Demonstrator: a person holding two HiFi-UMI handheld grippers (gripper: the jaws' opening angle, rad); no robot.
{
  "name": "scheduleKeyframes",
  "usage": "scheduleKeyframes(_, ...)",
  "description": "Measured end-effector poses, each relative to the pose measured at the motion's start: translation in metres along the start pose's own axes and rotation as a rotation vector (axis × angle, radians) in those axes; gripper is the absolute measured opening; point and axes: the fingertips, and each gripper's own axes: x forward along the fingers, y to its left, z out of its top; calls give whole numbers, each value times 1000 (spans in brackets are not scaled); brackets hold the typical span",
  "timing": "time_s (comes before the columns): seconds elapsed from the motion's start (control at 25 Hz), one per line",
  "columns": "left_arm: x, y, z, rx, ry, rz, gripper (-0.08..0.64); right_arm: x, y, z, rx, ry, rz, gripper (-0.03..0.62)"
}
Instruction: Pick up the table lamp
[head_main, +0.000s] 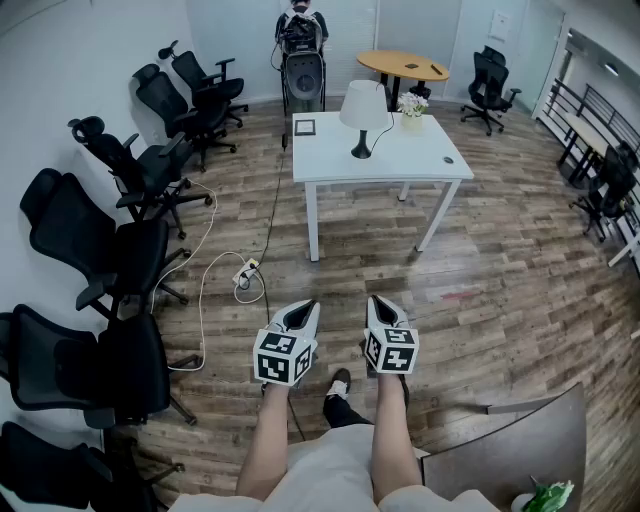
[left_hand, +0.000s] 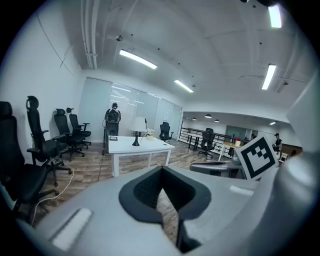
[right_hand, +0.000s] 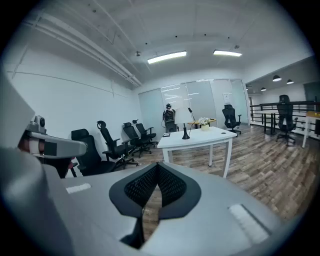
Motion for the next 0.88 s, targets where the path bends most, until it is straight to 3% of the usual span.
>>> scheduleKeyframes(0.28,76,36,43,34,24,-12,0,80,-32,45,17,7,10,23)
scheduleKeyframes(0.48,110,64,56,38,39,7,0,127,-39,63,15,31,66,23)
scheduleKeyframes(0.88,140,99,64,-14,38,48,0,160,-44,86,25,-36,165,25)
